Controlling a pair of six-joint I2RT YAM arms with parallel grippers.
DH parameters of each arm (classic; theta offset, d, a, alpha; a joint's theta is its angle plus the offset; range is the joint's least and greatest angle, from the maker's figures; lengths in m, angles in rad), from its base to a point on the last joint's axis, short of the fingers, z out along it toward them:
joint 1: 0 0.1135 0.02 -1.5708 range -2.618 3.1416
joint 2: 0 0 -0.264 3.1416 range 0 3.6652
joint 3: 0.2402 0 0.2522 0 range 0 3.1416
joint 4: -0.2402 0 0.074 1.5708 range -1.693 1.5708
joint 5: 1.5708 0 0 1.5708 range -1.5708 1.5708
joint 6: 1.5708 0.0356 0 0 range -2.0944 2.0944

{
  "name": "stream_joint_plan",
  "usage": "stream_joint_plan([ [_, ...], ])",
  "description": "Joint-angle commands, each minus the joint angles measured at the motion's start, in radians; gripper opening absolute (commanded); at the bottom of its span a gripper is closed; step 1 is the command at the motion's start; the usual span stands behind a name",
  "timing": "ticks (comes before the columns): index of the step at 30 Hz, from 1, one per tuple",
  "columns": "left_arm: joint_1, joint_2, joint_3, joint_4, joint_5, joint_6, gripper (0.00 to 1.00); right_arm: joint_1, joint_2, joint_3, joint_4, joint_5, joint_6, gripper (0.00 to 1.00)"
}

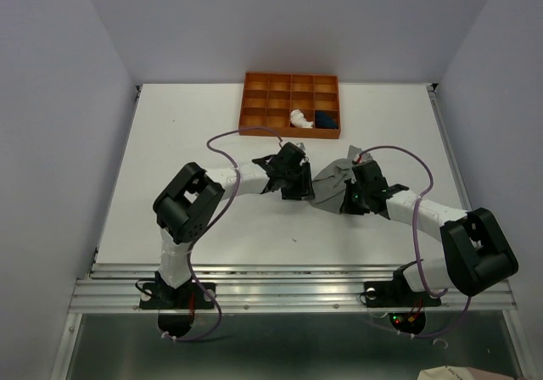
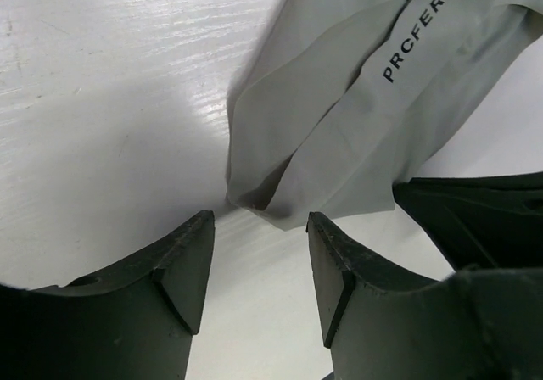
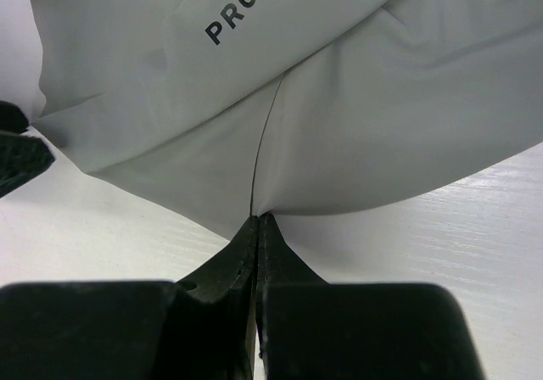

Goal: Roll the underwear
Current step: Move the underwear to the center of the board

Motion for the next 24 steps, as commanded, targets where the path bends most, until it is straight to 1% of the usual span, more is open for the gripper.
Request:
stream_joint_plan([
  [1, -0.012, 0.045, 0.065, -0.017, 0.013, 0.018, 0.56, 0.005, -0.001, 0.001, 0.024, -0.017, -0.018, 0.01],
  [3, -0.019, 0.059, 0.077, -0.025, 0.011, 0.024, 0.54, 0.005, -0.002, 0.0, 0.024, -0.014, -0.018, 0.01],
  [5, -0.022, 0.073, 0.088, -0.04, 0.0, 0.029, 0.47, 0.005, -0.005, 0.001, 0.024, -0.017, -0.019, 0.01],
  [6, -0.022, 0.076, 0.088, -0.04, 0.0, 0.03, 0.42, 0.005, -0.005, 0.001, 0.024, -0.017, -0.021, 0.01],
  [7, -0.022, 0.08, 0.09, -0.04, 0.005, 0.032, 0.31, 0.005, -0.007, 0.001, 0.027, -0.017, -0.021, 0.01],
  [8, -0.022, 0.082, 0.091, -0.04, 0.01, 0.037, 0.23, 0.005, -0.007, 0.0, 0.026, -0.017, -0.021, 0.01],
  [9, -0.024, 0.081, 0.091, -0.04, 0.014, 0.041, 0.1, 0.005, -0.007, 0.0, 0.026, -0.017, -0.021, 0.01],
  [10, -0.024, 0.077, 0.09, -0.042, 0.02, 0.044, 0.0, 0.005, -0.01, 0.0, 0.026, -0.017, -0.021, 0.01],
  [13, -0.024, 0.045, 0.068, -0.029, 0.03, 0.058, 0.0, 0.005, -0.022, 0.003, 0.024, -0.023, -0.024, 0.01],
  [15, -0.024, 0.016, 0.053, -0.009, 0.034, 0.057, 0.0, 0.005, -0.039, 0.009, 0.032, -0.06, -0.033, 0.01],
  [18, -0.024, -0.057, 0.021, 0.014, 0.034, 0.047, 0.0, 0.005, -0.109, 0.015, 0.038, -0.106, -0.044, 0.01],
  [19, -0.024, -0.103, 0.003, 0.023, 0.036, 0.043, 0.0, 0.005, -0.132, 0.022, 0.04, -0.144, -0.047, 0.01],
  [21, -0.024, -0.154, -0.024, 0.05, 0.037, 0.031, 0.0, 0.005, -0.211, 0.032, 0.043, -0.184, -0.044, 0.01],
  [22, -0.024, -0.206, -0.047, 0.051, 0.036, 0.02, 0.0, 0.005, -0.24, 0.044, 0.043, -0.227, -0.044, 0.01],
  [24, -0.024, -0.26, -0.071, 0.095, 0.025, 0.009, 0.0, 0.005, -0.319, 0.059, 0.04, -0.255, -0.039, 0.01],
])
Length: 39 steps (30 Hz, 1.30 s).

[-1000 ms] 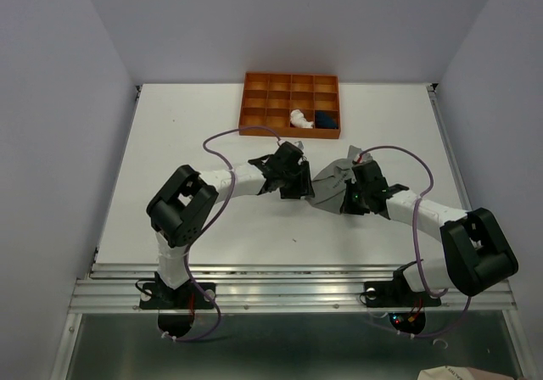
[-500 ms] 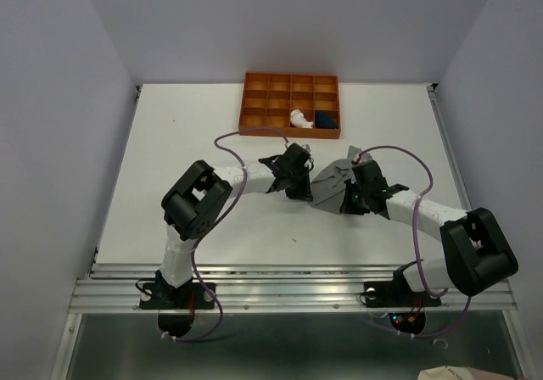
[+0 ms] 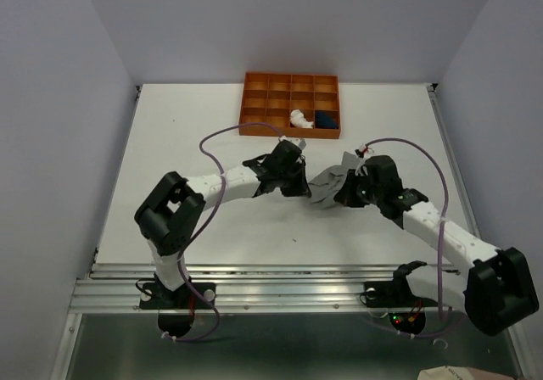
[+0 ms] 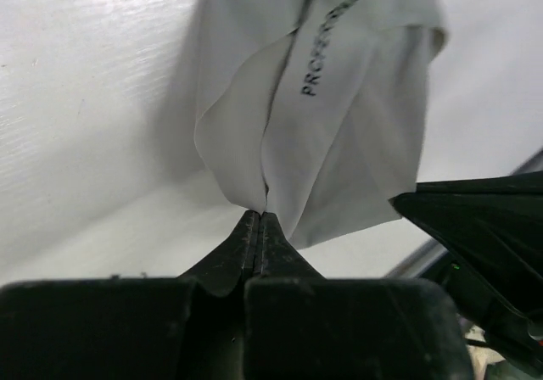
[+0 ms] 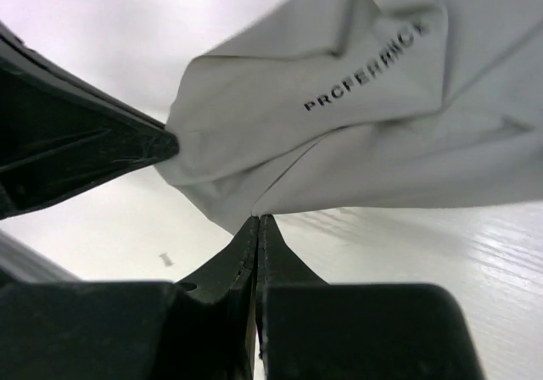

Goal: Roll the underwear
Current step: Move the underwear to the center of the board

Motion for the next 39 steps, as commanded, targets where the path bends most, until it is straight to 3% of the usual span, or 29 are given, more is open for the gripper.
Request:
stream_joint_plan([
  [1, -0.006, -0.2, -0.055, 0.095, -0.008, -0.026, 0.0, 0.006, -0.131, 0.059, 0.037, -0.134, -0.007, 0.01],
  [7, -0.006, -0.414, -0.1, 0.109, -0.063, -0.069, 0.0, 0.006, -0.225, 0.139, 0.009, -0.185, 0.002, 0.01],
  [13, -0.005, -0.602, -0.072, 0.019, -0.314, -0.093, 0.0, 0.006, -0.228, 0.238, 0.02, -0.224, 0.004, 0.01],
  [17, 0.026, -0.564, 0.013, -0.107, -0.408, -0.098, 0.0, 0.006, -0.165, 0.304, 0.023, -0.199, 0.003, 0.01],
  [22, 0.142, -0.455, 0.162, -0.132, -0.365, -0.043, 0.0, 0.006, -0.011, 0.407, 0.03, -0.107, -0.037, 0.01],
  [26, 0.228, -0.355, 0.314, -0.118, -0.29, 0.044, 0.0, 0.006, 0.128, 0.579, 0.03, -0.029, -0.079, 0.01],
  [29, 0.244, -0.298, 0.487, -0.177, -0.316, 0.101, 0.0, 0.006, 0.209, 0.778, 0.021, 0.0, -0.117, 0.01],
  [32, 0.247, -0.295, 0.567, -0.196, -0.338, 0.117, 0.0, 0.006, 0.235, 0.855, -0.002, 0.0, -0.14, 0.01],
  [37, 0.251, -0.379, 0.445, -0.198, -0.39, 0.056, 0.0, 0.006, 0.174, 0.817, -0.009, -0.043, -0.14, 0.01],
  [39, 0.251, -0.463, 0.245, -0.137, -0.378, 0.019, 0.0, 0.006, 0.124, 0.696, -0.006, -0.093, -0.105, 0.01],
])
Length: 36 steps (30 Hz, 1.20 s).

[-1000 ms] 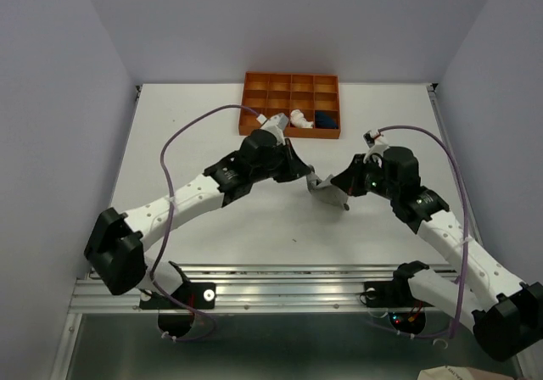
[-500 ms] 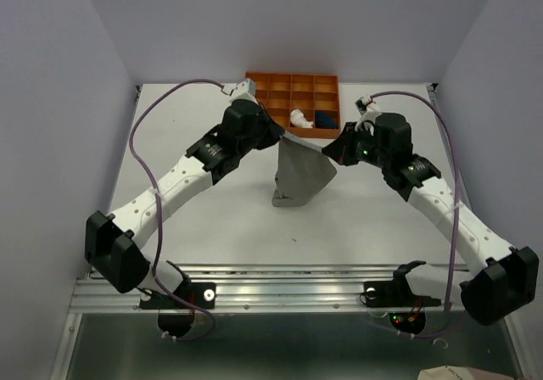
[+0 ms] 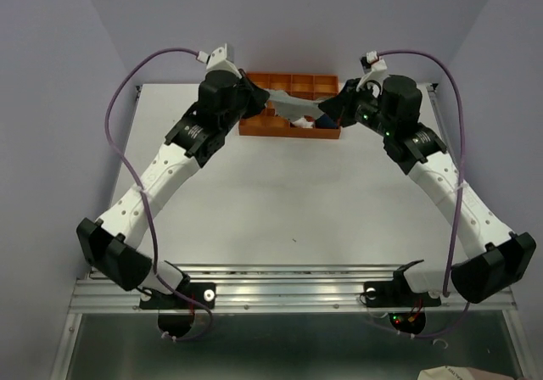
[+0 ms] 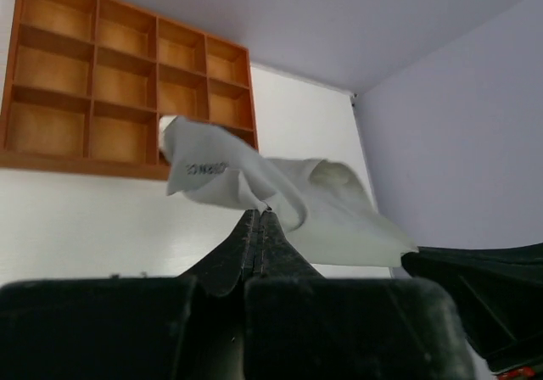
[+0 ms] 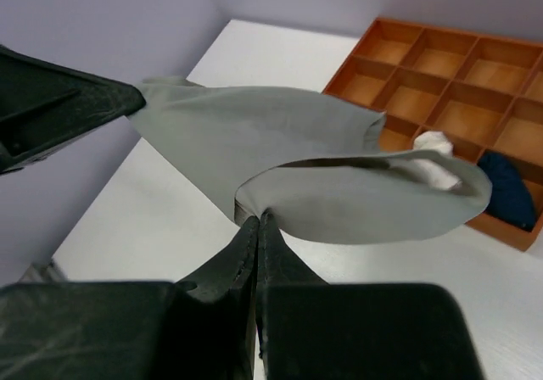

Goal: Roll the underwear
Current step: Move the underwear to the center of the board

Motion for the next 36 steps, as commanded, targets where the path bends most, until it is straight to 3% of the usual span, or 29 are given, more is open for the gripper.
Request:
stream_joint_plan([
  [1, 0.006, -0.148, -0.263, 0.052, -0.03, -0.054, 0.0, 0.004, -0.096, -0.162, 0.004, -0.076, 0.026, 0.01],
  [4, -0.006, -0.251, -0.628, 0.151, 0.043, -0.124, 0.0, 0.033, -0.176, -0.454, 0.071, -0.177, 0.092, 0.01],
  [6, -0.034, -0.291, -0.755, 0.199, 0.082, -0.166, 0.03, 0.076, -0.214, -0.639, 0.078, -0.176, 0.13, 0.01],
  [9, -0.133, -0.303, -0.958, 0.21, 0.079, -0.247, 0.16, 0.191, -0.234, -0.822, 0.096, -0.171, 0.214, 0.08],
  [11, -0.173, -0.308, -1.058, 0.198, 0.12, -0.284, 0.31, 0.216, -0.254, -0.878, 0.069, -0.171, 0.256, 0.23],
  [15, -0.206, -0.392, -1.113, 0.095, 0.12, -0.35, 0.46, 0.225, -0.338, -0.855, -0.037, -0.094, 0.242, 0.33],
  [16, -0.209, -0.436, -1.092, 0.063, 0.116, -0.361, 0.49, 0.225, -0.346, -0.805, -0.05, -0.075, 0.215, 0.5],
  [18, -0.22, -0.475, -1.066, -0.028, 0.073, -0.371, 0.53, 0.225, -0.34, -0.751, -0.063, -0.071, 0.167, 0.57],
  [19, -0.22, -0.495, -1.052, -0.058, 0.059, -0.374, 0.61, 0.225, -0.328, -0.725, -0.063, -0.073, 0.152, 0.61],
  [21, -0.22, -0.543, -1.02, -0.135, 0.01, -0.393, 0.93, 0.225, -0.273, -0.66, -0.054, -0.059, 0.129, 0.76],
  [22, -0.22, -0.556, -1.013, -0.163, -0.01, -0.408, 0.99, 0.225, -0.25, -0.64, -0.047, -0.054, 0.109, 0.82],
  [23, -0.218, -0.578, -1.006, -0.205, -0.053, -0.443, 0.99, 0.225, -0.225, -0.602, -0.025, -0.068, 0.1, 1.0],
  [28, -0.181, -0.59, -1.013, -0.243, -0.134, -0.509, 0.99, 0.262, -0.072, -0.519, 0.07, -0.038, 0.093, 1.0],
  [30, -0.102, -0.57, -1.006, -0.24, -0.16, -0.502, 0.99, 0.28, 0.015, -0.484, 0.107, 0.004, 0.136, 1.0],
  [31, -0.021, -0.554, -0.997, -0.23, -0.142, -0.485, 0.91, 0.297, 0.072, -0.474, 0.12, 0.043, 0.159, 1.0],
  [36, 0.119, -0.462, -0.96, 0.015, -0.02, -0.296, 0.88, 0.381, 0.248, -0.376, 0.118, 0.189, 0.175, 1.0],
])
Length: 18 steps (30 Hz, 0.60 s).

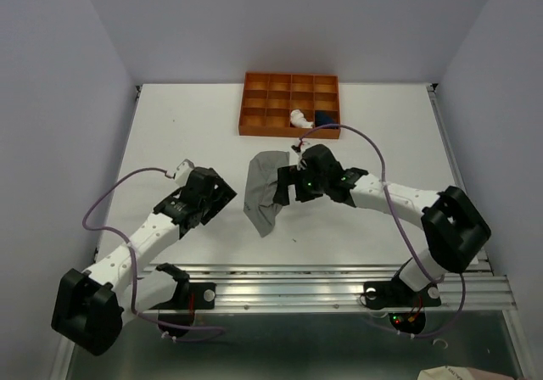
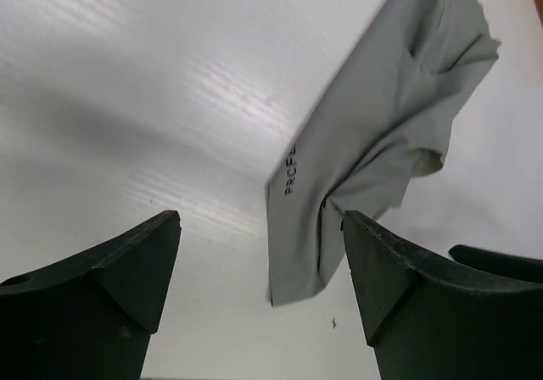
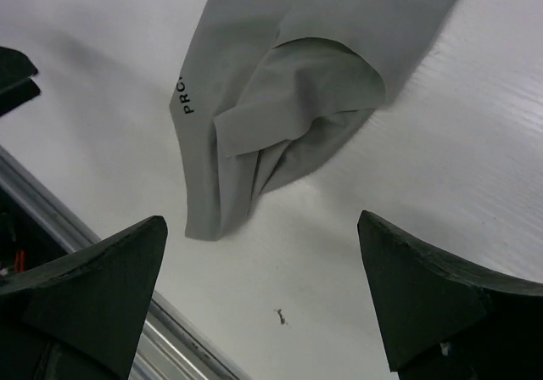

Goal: Roll the underwear
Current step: Move the underwear to the center of the board, then flatten the underwear

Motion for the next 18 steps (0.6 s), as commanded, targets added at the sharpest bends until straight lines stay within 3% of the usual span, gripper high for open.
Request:
stream_joint_plan([
  [1, 0.081, 0.091, 0.082, 0.181, 0.06, 0.167, 0.86, 0.06, 0.111, 0.115, 0.043, 0.181, 0.019, 1.0],
  [2, 0.09, 0.157, 0.121, 0.207, 0.092, 0.187, 0.78, 0.071, 0.136, 0.146, 0.047, 0.204, 0.022, 0.98],
  [4, 0.107, 0.228, 0.168, 0.216, 0.126, 0.216, 0.7, 0.071, 0.188, 0.166, 0.07, 0.207, 0.031, 0.97],
  [7, 0.118, 0.35, 0.214, 0.287, 0.191, 0.245, 0.39, 0.08, 0.234, 0.183, 0.118, 0.253, 0.062, 0.92],
  [8, 0.121, 0.408, 0.23, 0.314, 0.253, 0.254, 0.21, 0.08, 0.245, 0.19, 0.132, 0.276, 0.07, 0.91],
  [10, 0.126, 0.466, 0.255, 0.321, 0.283, 0.261, 0.05, 0.08, 0.274, 0.204, 0.138, 0.306, 0.088, 0.89],
  [11, 0.127, 0.511, 0.272, 0.327, 0.297, 0.262, 0.0, 0.08, 0.285, 0.207, 0.139, 0.313, 0.106, 0.88],
  [18, 0.126, 0.61, 0.272, 0.43, 0.41, 0.258, 0.0, 0.08, 0.359, 0.253, 0.141, 0.445, 0.195, 0.78],
])
